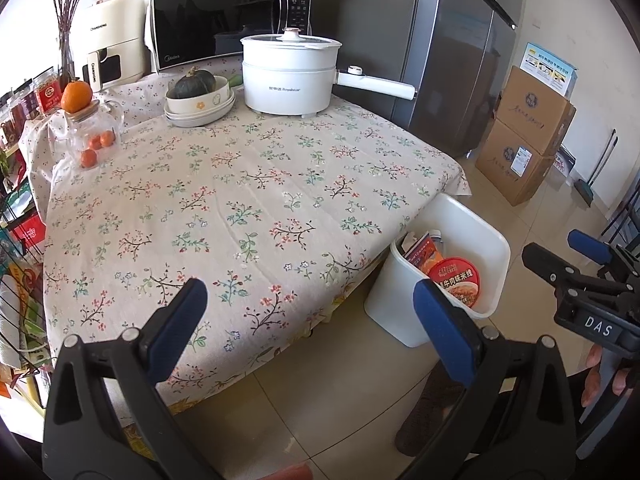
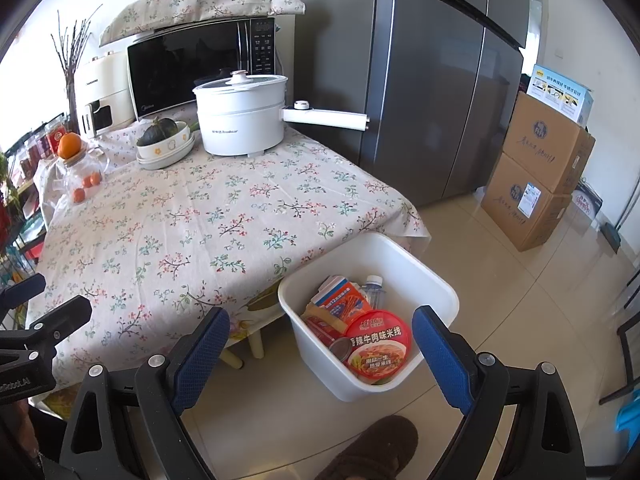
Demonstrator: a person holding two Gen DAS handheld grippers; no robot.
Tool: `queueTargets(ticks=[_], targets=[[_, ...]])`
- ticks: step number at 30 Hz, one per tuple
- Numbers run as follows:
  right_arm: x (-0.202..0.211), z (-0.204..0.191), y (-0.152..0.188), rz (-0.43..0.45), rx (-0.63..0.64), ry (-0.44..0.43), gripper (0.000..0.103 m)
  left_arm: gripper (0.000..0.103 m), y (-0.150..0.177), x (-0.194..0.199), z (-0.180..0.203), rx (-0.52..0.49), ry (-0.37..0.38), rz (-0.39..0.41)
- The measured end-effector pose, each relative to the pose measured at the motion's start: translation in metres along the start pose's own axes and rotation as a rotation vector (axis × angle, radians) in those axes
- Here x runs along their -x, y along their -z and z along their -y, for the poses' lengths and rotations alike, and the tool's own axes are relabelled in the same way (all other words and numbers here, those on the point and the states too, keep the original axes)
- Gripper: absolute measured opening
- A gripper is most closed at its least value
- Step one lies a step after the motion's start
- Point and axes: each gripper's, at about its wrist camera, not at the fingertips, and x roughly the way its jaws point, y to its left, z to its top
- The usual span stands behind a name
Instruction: Collect trash
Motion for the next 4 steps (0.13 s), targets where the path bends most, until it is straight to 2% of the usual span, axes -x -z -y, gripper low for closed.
queueTargets(ticks=[4], targets=[[-0.0010, -0.0015, 0.0006, -0.003, 0.004, -0.003, 0.094, 0.102, 0.0005, -0.0026, -0.0021, 0.008, -0.007, -0.013]])
